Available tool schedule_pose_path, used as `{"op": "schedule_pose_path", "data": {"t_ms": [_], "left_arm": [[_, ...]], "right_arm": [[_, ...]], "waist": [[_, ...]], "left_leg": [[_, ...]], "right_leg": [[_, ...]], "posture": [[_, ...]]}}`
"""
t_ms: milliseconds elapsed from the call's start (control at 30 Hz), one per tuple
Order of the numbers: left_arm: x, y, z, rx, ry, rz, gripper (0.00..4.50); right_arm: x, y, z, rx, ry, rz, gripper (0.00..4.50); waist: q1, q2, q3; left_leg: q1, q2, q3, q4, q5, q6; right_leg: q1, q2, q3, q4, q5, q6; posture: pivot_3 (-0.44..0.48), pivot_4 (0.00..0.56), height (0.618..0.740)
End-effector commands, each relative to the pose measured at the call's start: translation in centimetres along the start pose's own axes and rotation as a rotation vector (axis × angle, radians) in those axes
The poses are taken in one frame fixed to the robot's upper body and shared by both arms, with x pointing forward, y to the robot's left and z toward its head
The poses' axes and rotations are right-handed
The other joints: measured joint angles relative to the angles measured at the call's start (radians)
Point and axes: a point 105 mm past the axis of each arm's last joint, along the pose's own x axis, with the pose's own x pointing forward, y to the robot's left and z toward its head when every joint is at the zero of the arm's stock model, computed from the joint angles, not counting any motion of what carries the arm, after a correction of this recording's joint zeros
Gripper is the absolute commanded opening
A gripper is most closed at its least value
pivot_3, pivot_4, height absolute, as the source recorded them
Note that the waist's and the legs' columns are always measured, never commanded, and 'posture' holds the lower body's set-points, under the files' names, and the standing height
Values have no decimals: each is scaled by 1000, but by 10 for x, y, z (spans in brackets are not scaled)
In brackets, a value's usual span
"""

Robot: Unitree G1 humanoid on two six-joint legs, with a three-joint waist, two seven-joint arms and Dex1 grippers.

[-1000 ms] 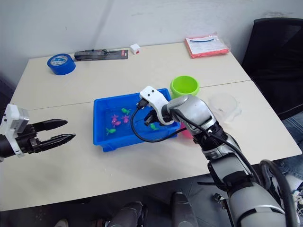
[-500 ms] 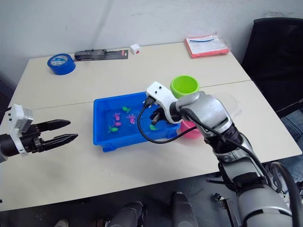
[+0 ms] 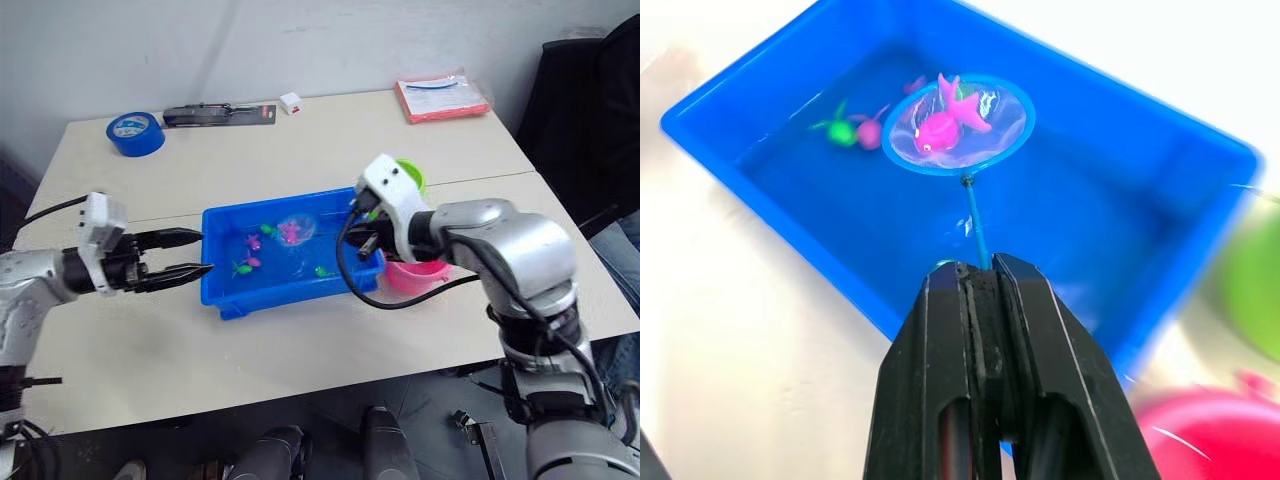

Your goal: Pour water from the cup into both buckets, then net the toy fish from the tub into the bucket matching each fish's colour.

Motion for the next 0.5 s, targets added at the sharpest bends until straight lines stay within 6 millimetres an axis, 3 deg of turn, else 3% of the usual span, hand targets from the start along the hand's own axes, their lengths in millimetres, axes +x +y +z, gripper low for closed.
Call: {"op": "schedule_pose_path", "data": {"t_ms": [33,200,333,500], "left_arm": [[10,6,5,40,-10,-39,3709],[23,16,6,53,-18,-88,3709],[41,23,10,61,-37,-139,3709],[56,29,12,74,-47,-186,3709]], "right_arm": [[-34,-13,12,-25,-72,-107,793],[-70,-30,6,-3,-62,-233,793],[-106,-47,-9,12,6,-412,793],[-125,-41,-29,-105,124,-502,793]], "waist": [[0,0,0],[1,0,0],[17,0,0],[35,0,0]], "left_leg": [[0,0,0,0,0,0],[0,0,2,0,0,0],[0,0,2,0,0,0],[-1,-1,3,1,0,1]], "right_leg": [[0,0,0,0,0,0],[-1,0,0,0,0,0],[-1,0,0,1,0,0],[-1,0,0,1,0,1]], "posture": [[0,150,740],[0,150,740],[0,150,740],[0,150,740]]}}
